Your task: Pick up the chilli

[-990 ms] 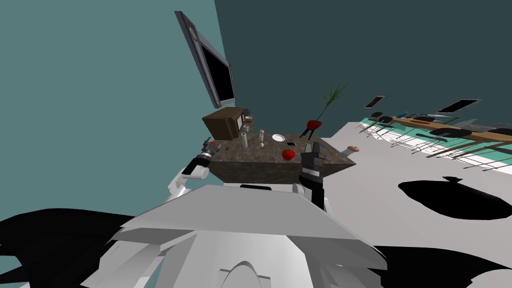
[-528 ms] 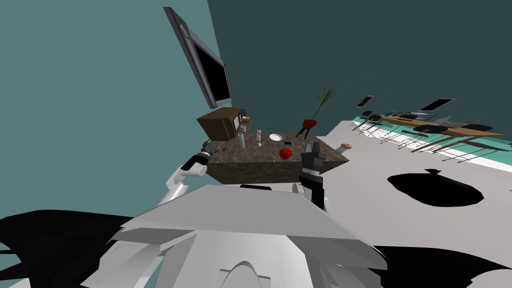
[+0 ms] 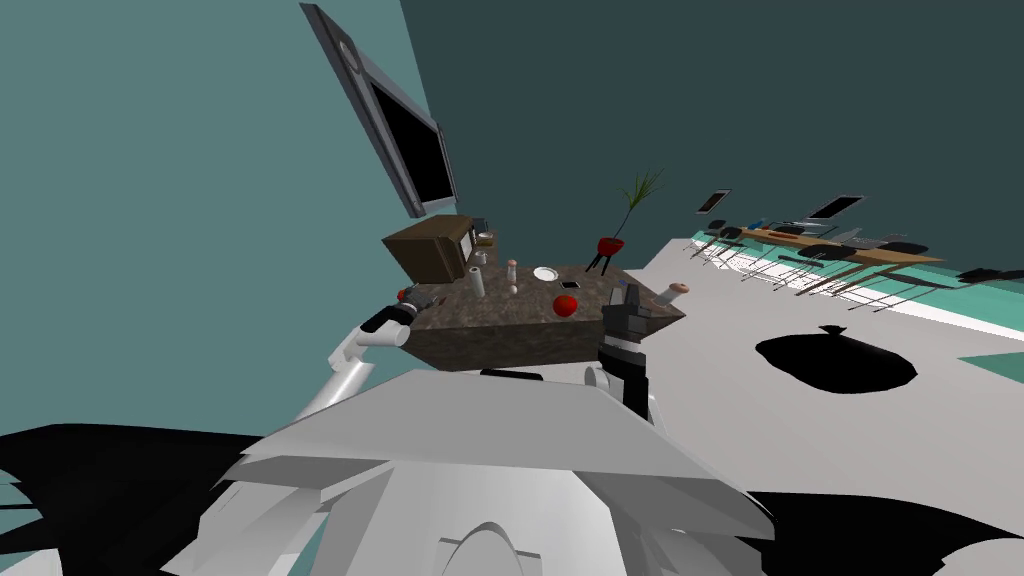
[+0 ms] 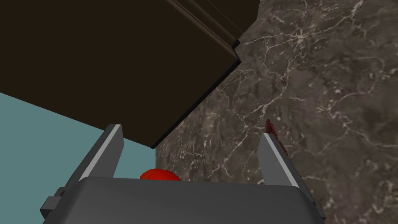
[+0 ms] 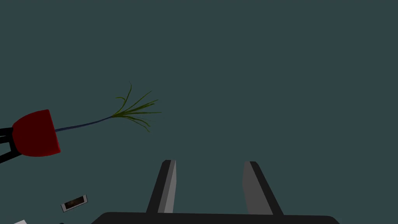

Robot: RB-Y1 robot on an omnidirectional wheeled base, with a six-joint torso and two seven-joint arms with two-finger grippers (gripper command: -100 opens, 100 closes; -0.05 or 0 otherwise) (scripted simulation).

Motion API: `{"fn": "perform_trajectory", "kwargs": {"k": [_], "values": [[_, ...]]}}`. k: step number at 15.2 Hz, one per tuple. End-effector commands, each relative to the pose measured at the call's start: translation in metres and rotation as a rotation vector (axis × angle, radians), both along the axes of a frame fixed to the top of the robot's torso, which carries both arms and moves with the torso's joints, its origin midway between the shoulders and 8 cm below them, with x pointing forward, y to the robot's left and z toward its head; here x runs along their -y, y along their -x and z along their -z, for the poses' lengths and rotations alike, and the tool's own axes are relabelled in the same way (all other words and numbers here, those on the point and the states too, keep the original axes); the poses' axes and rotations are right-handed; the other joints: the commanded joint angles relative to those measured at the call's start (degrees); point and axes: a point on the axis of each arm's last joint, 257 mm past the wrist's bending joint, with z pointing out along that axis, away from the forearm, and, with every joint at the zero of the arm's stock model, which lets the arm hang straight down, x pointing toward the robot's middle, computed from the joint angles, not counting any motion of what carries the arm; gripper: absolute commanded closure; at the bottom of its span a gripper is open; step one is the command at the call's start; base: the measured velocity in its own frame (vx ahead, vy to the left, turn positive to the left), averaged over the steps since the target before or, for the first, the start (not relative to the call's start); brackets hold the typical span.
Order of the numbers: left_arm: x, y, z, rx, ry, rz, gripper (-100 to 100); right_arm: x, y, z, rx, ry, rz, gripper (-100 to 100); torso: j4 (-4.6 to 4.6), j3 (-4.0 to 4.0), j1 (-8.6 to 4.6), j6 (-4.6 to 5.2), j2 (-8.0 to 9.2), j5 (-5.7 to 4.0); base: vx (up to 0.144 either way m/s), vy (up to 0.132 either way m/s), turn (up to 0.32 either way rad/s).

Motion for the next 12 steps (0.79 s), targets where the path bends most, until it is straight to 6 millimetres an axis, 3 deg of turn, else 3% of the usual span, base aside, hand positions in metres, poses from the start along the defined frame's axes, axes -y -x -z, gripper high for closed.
{"fn": "perform_trajectory", "kwargs": {"k": [1,2,12], "values": [[-0.006,0.001,0.008,-0.032,0.027,-0.017,-100,0.000,0.000,0.000,0.000,0.000,0.000,0,0.00,0.00,0.00,0.00,0.00,0.00,0.005,-0.013,-0.029],[-0.017,0.000,0.014,-0.056,0.070,-0.045,-100,0.000,0.000,0.000,0.000,0.000,0.000,0,0.00,0.00,0.02,-0.02,0.01,0.01,0.006,-0.018,-0.061],[-0.051,0.009,0.047,-0.191,0.215,-0.158,-100,0.000,0.000,0.000,0.000,0.000,0.000,0,0.00,0.01,0.03,0.00,0.02,0.01,0.007,-0.016,-0.067]]}}
